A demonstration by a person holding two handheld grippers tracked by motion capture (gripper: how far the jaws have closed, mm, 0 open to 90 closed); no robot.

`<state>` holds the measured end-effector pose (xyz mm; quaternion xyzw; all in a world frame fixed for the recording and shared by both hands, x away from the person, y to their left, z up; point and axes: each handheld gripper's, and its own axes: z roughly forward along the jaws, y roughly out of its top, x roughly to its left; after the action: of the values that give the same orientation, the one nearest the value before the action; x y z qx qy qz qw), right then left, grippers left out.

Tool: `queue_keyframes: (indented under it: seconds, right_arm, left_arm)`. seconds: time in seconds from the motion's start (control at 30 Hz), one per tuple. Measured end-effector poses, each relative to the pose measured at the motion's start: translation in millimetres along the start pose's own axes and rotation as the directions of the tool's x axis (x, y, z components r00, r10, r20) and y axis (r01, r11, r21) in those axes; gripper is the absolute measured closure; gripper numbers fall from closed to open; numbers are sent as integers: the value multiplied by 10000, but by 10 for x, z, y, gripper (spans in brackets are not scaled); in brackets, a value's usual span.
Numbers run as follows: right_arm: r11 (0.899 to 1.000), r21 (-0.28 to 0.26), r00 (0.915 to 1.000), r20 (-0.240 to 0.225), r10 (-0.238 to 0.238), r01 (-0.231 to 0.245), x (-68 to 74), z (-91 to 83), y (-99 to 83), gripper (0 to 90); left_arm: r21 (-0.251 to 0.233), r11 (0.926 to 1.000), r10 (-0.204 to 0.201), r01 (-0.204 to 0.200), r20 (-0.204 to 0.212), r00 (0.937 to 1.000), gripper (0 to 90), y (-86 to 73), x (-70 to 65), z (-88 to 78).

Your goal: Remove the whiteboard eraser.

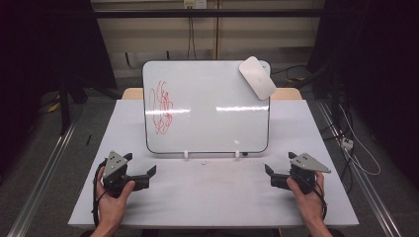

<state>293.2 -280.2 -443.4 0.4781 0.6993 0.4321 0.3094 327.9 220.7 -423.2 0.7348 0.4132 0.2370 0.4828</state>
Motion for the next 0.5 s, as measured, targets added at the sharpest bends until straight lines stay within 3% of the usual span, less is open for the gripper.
queue_keyframes:
  seconds: [0.5]
  right_arm:
    - [9995, 184, 9996, -118, 260, -258, -10, 9, 30, 73]
  left_arm:
    - [225, 9997, -2, 5, -139, 9999, 49, 0, -11, 34]
